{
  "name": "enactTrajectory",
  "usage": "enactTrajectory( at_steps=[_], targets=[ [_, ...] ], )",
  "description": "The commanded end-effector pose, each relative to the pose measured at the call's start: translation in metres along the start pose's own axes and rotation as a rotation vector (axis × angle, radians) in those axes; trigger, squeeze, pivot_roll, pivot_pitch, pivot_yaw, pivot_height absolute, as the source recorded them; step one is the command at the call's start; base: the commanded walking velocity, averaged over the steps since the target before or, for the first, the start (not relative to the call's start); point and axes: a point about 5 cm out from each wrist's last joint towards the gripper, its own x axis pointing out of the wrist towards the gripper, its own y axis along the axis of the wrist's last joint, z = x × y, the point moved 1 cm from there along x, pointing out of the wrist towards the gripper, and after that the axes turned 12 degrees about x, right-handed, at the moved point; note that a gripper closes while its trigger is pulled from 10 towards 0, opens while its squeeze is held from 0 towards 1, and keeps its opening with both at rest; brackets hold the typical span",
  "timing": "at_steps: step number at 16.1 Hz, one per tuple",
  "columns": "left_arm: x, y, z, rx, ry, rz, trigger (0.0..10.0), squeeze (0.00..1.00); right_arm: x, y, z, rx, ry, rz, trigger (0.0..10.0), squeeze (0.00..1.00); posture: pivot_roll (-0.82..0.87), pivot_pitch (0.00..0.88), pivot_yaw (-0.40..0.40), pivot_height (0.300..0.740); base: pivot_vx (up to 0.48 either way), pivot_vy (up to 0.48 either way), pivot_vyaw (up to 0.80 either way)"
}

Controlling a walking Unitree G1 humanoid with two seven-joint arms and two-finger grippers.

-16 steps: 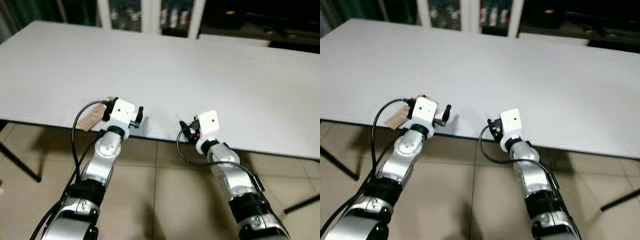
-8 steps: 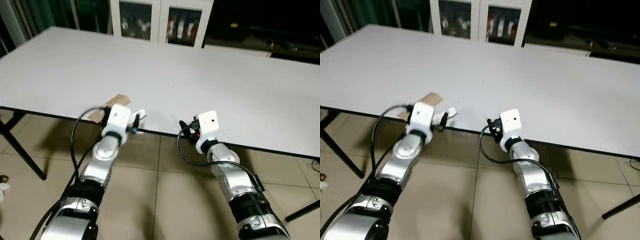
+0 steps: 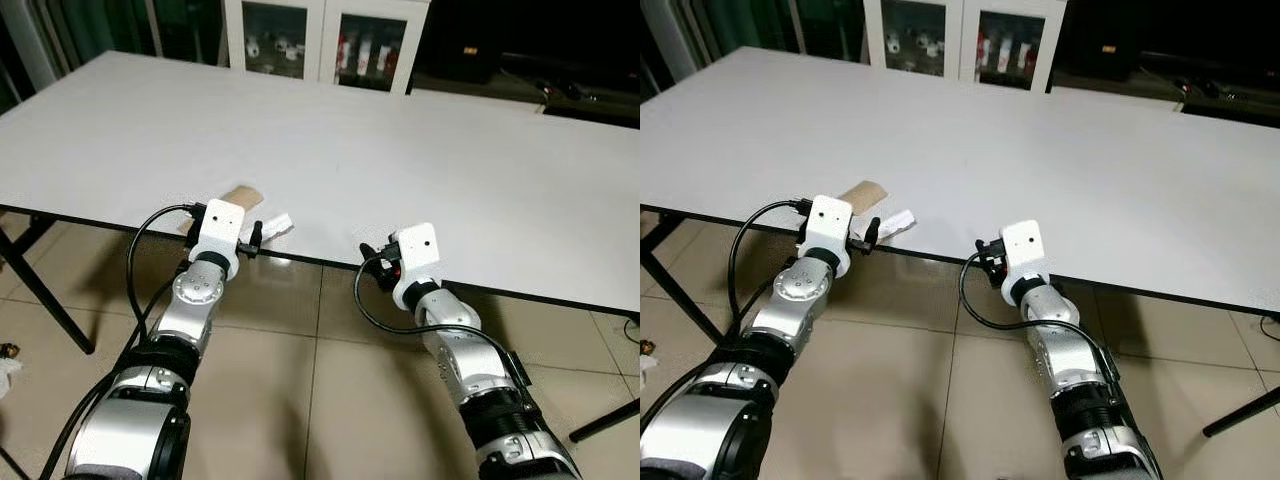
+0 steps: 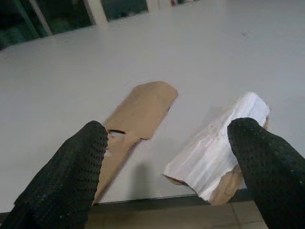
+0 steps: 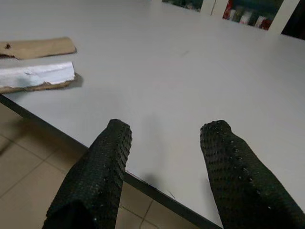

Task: Picking trash to rubbish bin

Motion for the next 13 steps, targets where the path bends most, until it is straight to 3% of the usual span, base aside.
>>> enactTrajectory(
  at_steps=[1, 5, 8, 13],
  targets=[
    [0.004, 0.010, -0.003, -0.009, -0.016, 0.034, 10.0, 0.00, -0.004, -0.001, 0.003, 0.004, -0.011, -0.005, 10.0, 0.00, -0.02, 0.043, -0.064, 0.740, 0.000, 0.000, 0.00],
    [0.007, 0.022, -0.005, -0.157, -0.157, 0.117, 10.0, 0.00, -0.016, -0.007, -0.003, 0.015, -0.008, -0.008, 10.0, 0.00, -0.05, 0.083, -0.061, 0.740, 0.000, 0.000, 0.00],
    [0.009, 0.032, -0.013, -0.136, -0.222, 0.152, 10.0, 0.00, -0.025, -0.014, -0.004, 0.025, -0.009, -0.031, 10.0, 0.00, -0.05, 0.115, -0.069, 0.740, 0.000, 0.000, 0.00],
    [0.006, 0.013, -0.017, -0.121, -0.191, 0.075, 10.0, 0.00, -0.043, -0.021, -0.007, 0.040, -0.015, -0.060, 10.0, 0.00, -0.08, 0.153, -0.076, 0.740, 0.000, 0.000, 0.00]
  ],
)
